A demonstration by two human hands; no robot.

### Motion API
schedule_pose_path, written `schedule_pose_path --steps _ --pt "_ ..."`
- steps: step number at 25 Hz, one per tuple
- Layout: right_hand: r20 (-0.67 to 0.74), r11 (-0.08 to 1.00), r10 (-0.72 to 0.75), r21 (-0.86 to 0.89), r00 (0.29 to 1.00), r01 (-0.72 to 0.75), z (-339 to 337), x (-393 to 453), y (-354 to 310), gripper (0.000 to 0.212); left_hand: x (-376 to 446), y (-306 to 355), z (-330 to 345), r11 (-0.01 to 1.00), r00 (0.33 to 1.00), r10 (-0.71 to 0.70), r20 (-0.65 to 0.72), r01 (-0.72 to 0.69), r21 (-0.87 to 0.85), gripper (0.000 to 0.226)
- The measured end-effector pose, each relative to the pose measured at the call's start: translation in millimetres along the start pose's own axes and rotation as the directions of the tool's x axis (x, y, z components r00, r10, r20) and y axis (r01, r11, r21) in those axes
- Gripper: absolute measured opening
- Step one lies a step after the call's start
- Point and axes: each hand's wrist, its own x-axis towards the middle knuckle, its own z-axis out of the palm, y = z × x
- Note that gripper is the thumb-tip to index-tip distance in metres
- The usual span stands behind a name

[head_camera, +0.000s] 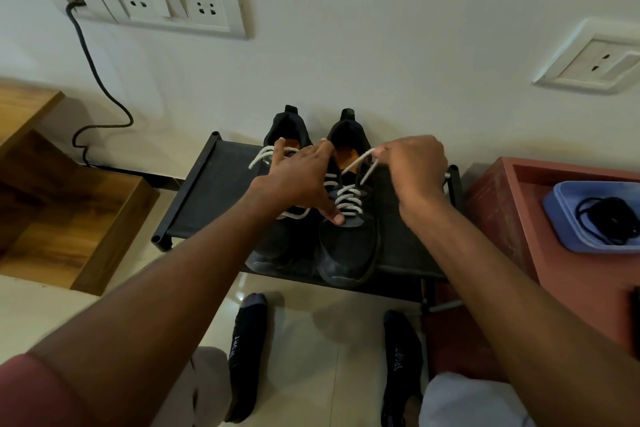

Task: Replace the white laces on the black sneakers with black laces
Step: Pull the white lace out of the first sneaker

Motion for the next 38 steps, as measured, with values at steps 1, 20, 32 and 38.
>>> schedule_pose_path --steps 1,20,32,38 --pt "-0.006 0.998 -0.028 -0.050 1.000 0.027 -1.0 -2.9 -0.5 0.009 -0.4 -1.8 -0.7 1.000 1.000 0.007 -0.010 -0.007 0.007 0.106" --pt "0.327 0.535 -0.487 -0.621 0.810 0.572 12.8 -8.3 6.5 0.043 -0.7 -15.3 1.2 0.996 1.000 -0.008 -0.019 0.010 0.093 0.136" --pt "-0.156 0.926 0.279 0.303 0.947 -0.223 -3.8 19.0 0.3 0.024 -2.6 -12.8 -0.7 0.998 0.999 -0.033 0.014 0.032 0.048 0.133" --pt "0.414 0.721 -0.295 -0.494 0.861 0.485 10.5 6.9 9.9 0.034 0.0 -10.8 1.0 0.996 0.999 -0.040 0.028 0.038 0.075 0.135"
